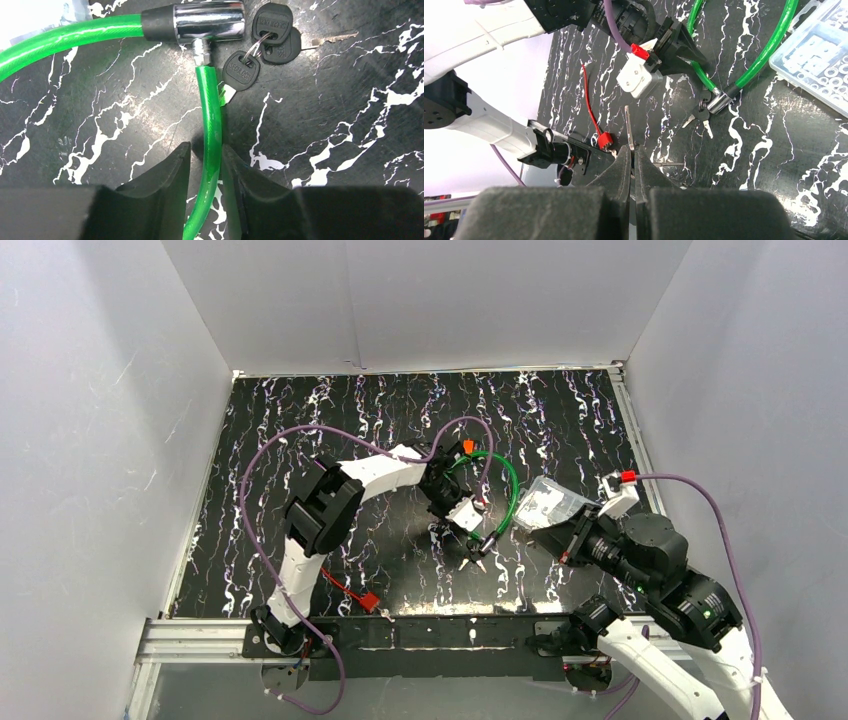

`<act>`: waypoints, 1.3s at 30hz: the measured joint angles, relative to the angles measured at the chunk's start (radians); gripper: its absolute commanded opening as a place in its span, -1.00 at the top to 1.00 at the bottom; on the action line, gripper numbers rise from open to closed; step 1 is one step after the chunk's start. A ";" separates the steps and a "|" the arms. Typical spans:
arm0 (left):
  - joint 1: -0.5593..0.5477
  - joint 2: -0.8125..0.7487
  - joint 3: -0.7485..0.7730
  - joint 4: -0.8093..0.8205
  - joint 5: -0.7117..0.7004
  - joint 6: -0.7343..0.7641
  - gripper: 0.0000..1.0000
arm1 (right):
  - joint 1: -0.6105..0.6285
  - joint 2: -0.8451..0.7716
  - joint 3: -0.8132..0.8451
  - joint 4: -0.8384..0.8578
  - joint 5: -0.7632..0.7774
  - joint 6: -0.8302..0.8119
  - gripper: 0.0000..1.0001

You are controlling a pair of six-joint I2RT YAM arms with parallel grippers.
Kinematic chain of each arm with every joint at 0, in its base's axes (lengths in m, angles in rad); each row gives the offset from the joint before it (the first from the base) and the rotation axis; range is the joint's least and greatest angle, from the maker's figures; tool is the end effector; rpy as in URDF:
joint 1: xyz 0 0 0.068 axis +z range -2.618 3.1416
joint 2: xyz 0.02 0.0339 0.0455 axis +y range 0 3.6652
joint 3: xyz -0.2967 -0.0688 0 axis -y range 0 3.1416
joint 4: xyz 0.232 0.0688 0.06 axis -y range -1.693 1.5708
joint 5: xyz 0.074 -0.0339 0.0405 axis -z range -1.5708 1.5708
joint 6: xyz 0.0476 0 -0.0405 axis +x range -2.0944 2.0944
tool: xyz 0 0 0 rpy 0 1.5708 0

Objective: Unlock with the key
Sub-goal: Adjust the key.

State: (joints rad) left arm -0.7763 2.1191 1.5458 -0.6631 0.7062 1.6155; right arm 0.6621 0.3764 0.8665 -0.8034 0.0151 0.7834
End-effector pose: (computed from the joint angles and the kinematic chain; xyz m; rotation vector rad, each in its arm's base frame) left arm 0.2911 -0.3291 0.1872 2.3631 0.7642 -0.6639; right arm 0.0290 0.0217 0.3472 0.1325 1.9997 0.9526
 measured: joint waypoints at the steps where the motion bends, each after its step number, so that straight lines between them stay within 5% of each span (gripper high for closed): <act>1: -0.001 0.004 0.007 -0.006 -0.004 -0.003 0.44 | 0.000 -0.006 0.005 -0.009 0.005 0.002 0.97; 6: -0.014 0.010 0.027 -0.014 -0.038 -0.035 0.25 | 0.000 -0.012 0.037 -0.034 0.023 0.004 0.97; 8: -0.021 0.010 0.031 -0.015 -0.047 -0.058 0.39 | 0.000 -0.012 0.043 -0.040 0.027 0.004 0.97; 12: -0.041 0.010 0.033 -0.023 -0.067 -0.109 0.99 | 0.000 -0.016 0.043 -0.051 0.032 0.004 0.97; 25: -0.018 -0.011 0.095 0.043 -0.132 -0.522 1.00 | 0.000 -0.014 0.102 -0.077 0.041 -0.029 0.97; 34: 0.113 -0.410 0.106 -0.020 -0.162 -0.757 1.00 | 0.000 0.095 0.154 -0.059 -0.002 -0.076 0.97; 39: 0.136 -0.738 -0.056 -0.085 -0.178 -0.760 1.00 | 0.000 0.161 0.147 0.000 -0.106 -0.084 0.97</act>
State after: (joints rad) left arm -0.6404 1.3816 1.4896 -0.7478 0.5278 0.8552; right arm 0.6621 0.5376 1.0137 -0.8037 -0.0909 0.6991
